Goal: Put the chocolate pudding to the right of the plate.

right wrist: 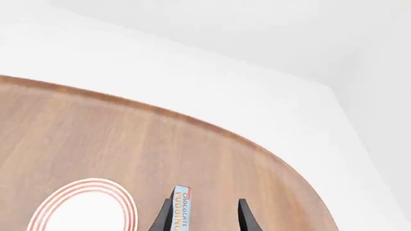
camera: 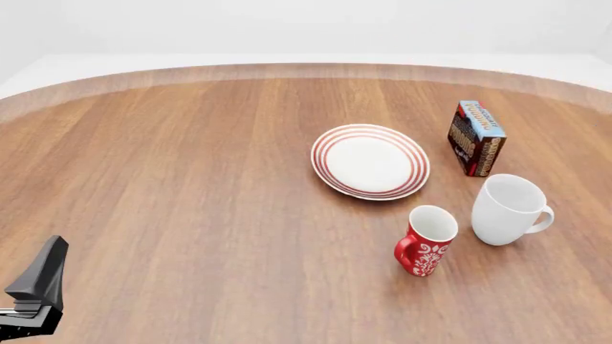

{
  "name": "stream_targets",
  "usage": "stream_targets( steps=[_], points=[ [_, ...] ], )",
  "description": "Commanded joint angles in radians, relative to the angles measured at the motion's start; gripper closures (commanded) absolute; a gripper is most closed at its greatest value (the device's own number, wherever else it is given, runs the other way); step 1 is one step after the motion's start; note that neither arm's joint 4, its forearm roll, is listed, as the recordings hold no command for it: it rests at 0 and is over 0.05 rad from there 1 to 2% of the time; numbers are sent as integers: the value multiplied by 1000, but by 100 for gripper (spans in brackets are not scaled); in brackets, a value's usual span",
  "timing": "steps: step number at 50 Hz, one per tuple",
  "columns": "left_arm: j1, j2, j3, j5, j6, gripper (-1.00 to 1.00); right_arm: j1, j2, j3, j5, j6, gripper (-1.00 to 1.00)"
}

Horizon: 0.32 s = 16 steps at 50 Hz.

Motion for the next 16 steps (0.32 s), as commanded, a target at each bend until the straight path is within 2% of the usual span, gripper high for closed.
stream_targets(
  steps=[1, 5, 8, 10, 16],
  points=[
    [0, 0, 0, 0, 0, -100, 37, -235, -9, 45, -72, -100],
    [0, 0, 0, 0, 0, -100, 38, -220, -1, 45, -53, -100],
    [0, 0, 0, 0, 0, -100, 38, -206, 1, 45, -65, -100],
    [0, 0, 0, 0, 0, -100, 50, -197, -3, 45, -48, -100],
    [0, 0, 0, 0, 0, -100, 70, -187, -6, 45, -51, -100]
  ],
)
